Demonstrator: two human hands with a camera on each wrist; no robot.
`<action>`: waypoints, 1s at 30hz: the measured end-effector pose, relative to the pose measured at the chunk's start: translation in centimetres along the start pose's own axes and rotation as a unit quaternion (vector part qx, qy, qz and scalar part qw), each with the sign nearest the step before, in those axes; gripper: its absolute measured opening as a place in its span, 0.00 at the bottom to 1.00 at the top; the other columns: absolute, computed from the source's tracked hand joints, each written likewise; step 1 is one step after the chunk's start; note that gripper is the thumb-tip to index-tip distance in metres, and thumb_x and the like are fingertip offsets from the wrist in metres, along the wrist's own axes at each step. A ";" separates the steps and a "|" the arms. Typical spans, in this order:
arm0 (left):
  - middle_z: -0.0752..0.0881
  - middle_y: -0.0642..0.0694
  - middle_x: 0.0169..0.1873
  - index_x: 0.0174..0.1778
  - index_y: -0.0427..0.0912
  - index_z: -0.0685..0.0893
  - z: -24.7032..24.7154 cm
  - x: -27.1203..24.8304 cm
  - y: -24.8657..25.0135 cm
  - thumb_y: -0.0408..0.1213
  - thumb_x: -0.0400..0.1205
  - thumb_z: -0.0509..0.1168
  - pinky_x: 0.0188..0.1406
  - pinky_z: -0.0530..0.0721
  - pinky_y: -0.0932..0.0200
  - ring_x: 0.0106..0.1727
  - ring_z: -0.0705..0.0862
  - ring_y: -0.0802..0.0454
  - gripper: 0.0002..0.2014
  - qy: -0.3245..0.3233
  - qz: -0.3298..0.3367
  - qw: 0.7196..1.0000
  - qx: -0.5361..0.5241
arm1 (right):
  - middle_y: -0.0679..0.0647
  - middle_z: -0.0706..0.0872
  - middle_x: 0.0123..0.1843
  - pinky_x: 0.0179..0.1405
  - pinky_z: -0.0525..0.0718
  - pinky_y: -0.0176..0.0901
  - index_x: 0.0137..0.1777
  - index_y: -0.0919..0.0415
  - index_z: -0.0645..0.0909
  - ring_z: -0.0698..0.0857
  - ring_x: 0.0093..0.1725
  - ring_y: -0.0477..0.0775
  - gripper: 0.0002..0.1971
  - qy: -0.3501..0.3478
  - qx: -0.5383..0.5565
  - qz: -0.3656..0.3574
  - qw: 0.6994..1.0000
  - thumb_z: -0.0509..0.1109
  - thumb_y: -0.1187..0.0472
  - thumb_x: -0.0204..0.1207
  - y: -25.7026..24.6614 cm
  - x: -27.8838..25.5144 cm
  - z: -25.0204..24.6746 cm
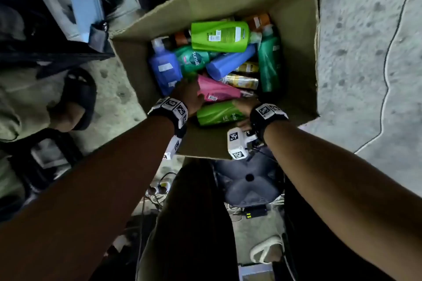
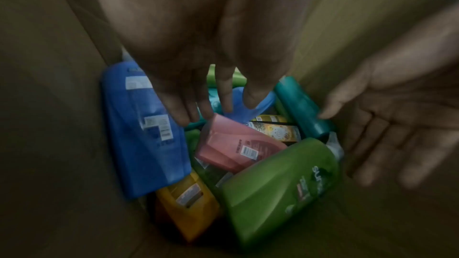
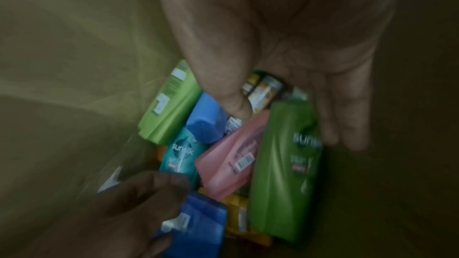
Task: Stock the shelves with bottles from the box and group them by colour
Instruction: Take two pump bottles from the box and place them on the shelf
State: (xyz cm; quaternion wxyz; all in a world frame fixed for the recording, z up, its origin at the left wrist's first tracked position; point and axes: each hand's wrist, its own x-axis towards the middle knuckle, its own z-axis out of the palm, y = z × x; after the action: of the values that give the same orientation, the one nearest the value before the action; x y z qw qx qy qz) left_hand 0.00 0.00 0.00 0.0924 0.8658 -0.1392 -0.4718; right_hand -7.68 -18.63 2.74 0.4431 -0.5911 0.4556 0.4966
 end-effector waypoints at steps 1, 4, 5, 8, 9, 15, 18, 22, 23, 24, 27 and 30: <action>0.76 0.29 0.70 0.75 0.36 0.75 0.3 0.9 -0.1 0.43 0.83 0.69 0.70 0.75 0.45 0.71 0.76 0.30 0.26 0.001 -0.009 1.000 -0.013 | 0.65 0.73 0.81 0.74 0.78 0.50 0.83 0.67 0.69 0.75 0.79 0.65 0.26 -0.005 0.023 0.003 1.000 0.60 0.55 0.90 0.1 0.7 0.4; 0.71 0.32 0.73 0.74 0.40 0.74 1.0 3.5 -0.5 0.44 0.80 0.72 0.72 0.72 0.47 0.72 0.74 0.32 0.28 0.015 -0.038 0.999 -0.034 | 0.64 0.73 0.82 0.72 0.76 0.47 0.83 0.67 0.69 0.74 0.80 0.63 0.25 -0.018 0.079 0.013 0.997 0.57 0.55 0.91 0.5 3.1 1.7; 0.70 0.33 0.73 0.75 0.40 0.73 1.3 4.5 -0.6 0.45 0.79 0.73 0.72 0.72 0.47 0.72 0.74 0.33 0.29 0.008 -0.040 0.999 -0.036 | 0.64 0.74 0.81 0.73 0.76 0.47 0.83 0.66 0.69 0.75 0.80 0.63 0.24 -0.015 0.093 0.019 0.995 0.57 0.54 0.91 0.6 4.0 2.1; 0.71 0.33 0.74 0.78 0.40 0.72 1.9 6.8 -1.2 0.44 0.78 0.75 0.73 0.74 0.47 0.73 0.74 0.34 0.34 -0.030 -0.036 0.997 -0.057 | 0.64 0.72 0.83 0.76 0.77 0.56 0.85 0.63 0.66 0.76 0.78 0.67 0.28 -0.002 0.128 0.046 0.991 0.57 0.48 0.91 0.6 6.1 2.6; 0.74 0.34 0.73 0.77 0.39 0.73 2.1 7.3 -1.4 0.43 0.77 0.76 0.72 0.76 0.47 0.73 0.76 0.35 0.34 -0.040 -0.036 0.995 -0.080 | 0.63 0.71 0.84 0.75 0.77 0.61 0.87 0.60 0.63 0.76 0.78 0.69 0.31 0.001 0.142 0.063 0.988 0.58 0.44 0.89 0.7 6.6 2.9; 0.85 0.38 0.64 0.70 0.36 0.79 3.0 8.1 -2.5 0.39 0.66 0.85 0.62 0.83 0.47 0.63 0.84 0.40 0.37 -0.056 -0.038 0.988 -0.140 | 0.58 0.78 0.78 0.68 0.85 0.56 0.82 0.60 0.71 0.82 0.72 0.60 0.28 0.038 0.271 0.111 0.955 0.66 0.49 0.86 2.1 7.8 5.1; 0.79 0.38 0.69 0.74 0.44 0.76 2.0 7.5 -2.8 0.43 0.63 0.87 0.65 0.80 0.48 0.67 0.80 0.38 0.44 -0.070 -0.023 0.993 -0.091 | 0.60 0.75 0.80 0.71 0.83 0.56 0.84 0.62 0.67 0.80 0.75 0.60 0.31 0.048 0.301 0.122 0.944 0.68 0.51 0.85 1.9 7.1 5.3; 0.79 0.39 0.72 0.80 0.50 0.73 -0.3 7.4 -1.5 0.46 0.66 0.85 0.68 0.78 0.52 0.70 0.79 0.38 0.46 -0.115 0.009 0.993 -0.038 | 0.63 0.69 0.82 0.76 0.77 0.60 0.87 0.62 0.55 0.75 0.78 0.67 0.42 0.142 0.264 0.135 0.944 0.72 0.45 0.81 0.9 6.0 4.9; 0.83 0.40 0.70 0.79 0.49 0.76 -0.8 7.4 -1.0 0.49 0.66 0.84 0.69 0.80 0.50 0.68 0.82 0.39 0.44 -0.134 0.011 0.991 -0.010 | 0.63 0.67 0.82 0.75 0.76 0.60 0.87 0.60 0.51 0.74 0.77 0.69 0.46 0.172 0.240 0.144 0.944 0.74 0.44 0.79 0.5 5.7 4.8; 0.85 0.41 0.67 0.76 0.48 0.79 -1.0 7.3 -0.7 0.53 0.67 0.83 0.68 0.82 0.49 0.65 0.84 0.40 0.41 -0.148 0.006 0.989 0.018 | 0.64 0.64 0.81 0.74 0.76 0.59 0.86 0.58 0.48 0.74 0.76 0.70 0.49 0.201 0.222 0.141 0.944 0.76 0.45 0.76 0.2 5.3 4.7; 0.87 0.41 0.64 0.72 0.45 0.82 -0.6 6.7 -0.4 0.61 0.67 0.81 0.64 0.83 0.50 0.63 0.85 0.40 0.40 -0.161 -0.021 0.984 0.067 | 0.67 0.61 0.80 0.71 0.75 0.53 0.86 0.55 0.52 0.73 0.73 0.72 0.51 0.281 0.236 0.007 0.930 0.81 0.61 0.70 0.1 5.0 4.2; 0.88 0.42 0.63 0.69 0.45 0.84 1.0 5.9 -0.6 0.63 0.67 0.79 0.54 0.82 0.56 0.58 0.86 0.43 0.38 -0.172 -0.032 0.979 0.101 | 0.66 0.64 0.80 0.76 0.67 0.43 0.85 0.64 0.58 0.71 0.77 0.66 0.51 0.310 0.188 -0.117 0.924 0.83 0.66 0.65 -0.2 5.5 2.7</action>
State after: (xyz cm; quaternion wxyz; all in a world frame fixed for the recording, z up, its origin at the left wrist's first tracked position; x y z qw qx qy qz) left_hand 2.29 -1.38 -5.34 -0.0362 0.7804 -0.1725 -0.5999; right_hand -7.52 -16.50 -3.01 0.4376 -0.6705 0.5830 0.1382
